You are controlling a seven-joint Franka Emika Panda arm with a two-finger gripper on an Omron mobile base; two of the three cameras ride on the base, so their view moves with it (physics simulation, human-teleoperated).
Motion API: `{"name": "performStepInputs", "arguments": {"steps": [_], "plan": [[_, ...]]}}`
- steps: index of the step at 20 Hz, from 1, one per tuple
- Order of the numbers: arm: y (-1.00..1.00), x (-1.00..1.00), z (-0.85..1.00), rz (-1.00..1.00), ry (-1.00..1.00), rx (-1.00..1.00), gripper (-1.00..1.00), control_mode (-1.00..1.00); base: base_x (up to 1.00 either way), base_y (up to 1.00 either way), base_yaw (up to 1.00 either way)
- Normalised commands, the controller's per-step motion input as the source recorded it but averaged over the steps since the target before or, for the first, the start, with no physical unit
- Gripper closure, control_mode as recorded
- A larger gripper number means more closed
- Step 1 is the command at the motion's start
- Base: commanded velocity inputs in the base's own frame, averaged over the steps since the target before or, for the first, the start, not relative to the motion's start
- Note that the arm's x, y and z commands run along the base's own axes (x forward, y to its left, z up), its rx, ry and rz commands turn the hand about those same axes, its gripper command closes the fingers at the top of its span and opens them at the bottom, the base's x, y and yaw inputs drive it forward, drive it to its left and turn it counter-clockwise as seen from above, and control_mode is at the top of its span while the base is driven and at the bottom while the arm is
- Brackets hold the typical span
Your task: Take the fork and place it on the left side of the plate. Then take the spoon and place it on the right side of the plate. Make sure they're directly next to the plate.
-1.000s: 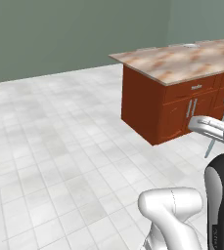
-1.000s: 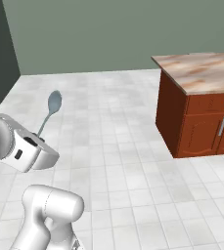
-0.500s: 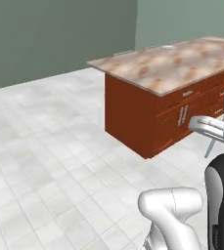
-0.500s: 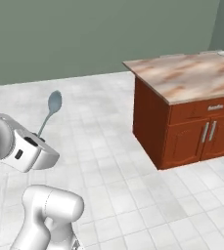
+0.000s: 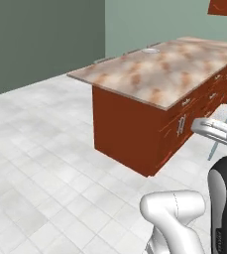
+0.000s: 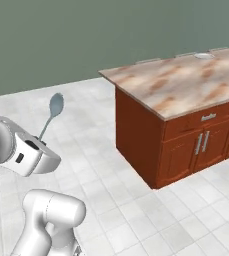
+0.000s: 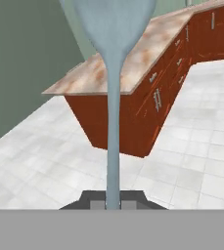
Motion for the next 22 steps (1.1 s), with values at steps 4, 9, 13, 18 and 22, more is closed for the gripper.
{"name": "performStepInputs", "arguments": {"steps": [4, 9, 13, 18, 22], "plan": [[0.00, 0.00, 0.00, 0.00, 0.00, 0.00, 1.00, 1.00, 1.00, 0.43, -0.37], [0.00, 0.00, 0.00, 0.00, 0.00, 0.00, 1.00, 1.00, 1.00, 0.57, -0.38], [0.00, 0.00, 0.00, 0.00, 0.00, 0.00, 1.00, 1.00, 1.00, 0.68, -0.39], [0.00, 0.00, 0.00, 0.00, 0.00, 0.00, 1.00, 1.00, 1.00, 0.71, -0.40], [0.00, 0.00, 0.00, 0.00, 0.00, 0.00, 1.00, 1.00, 1.00, 0.72, -0.42]]}}
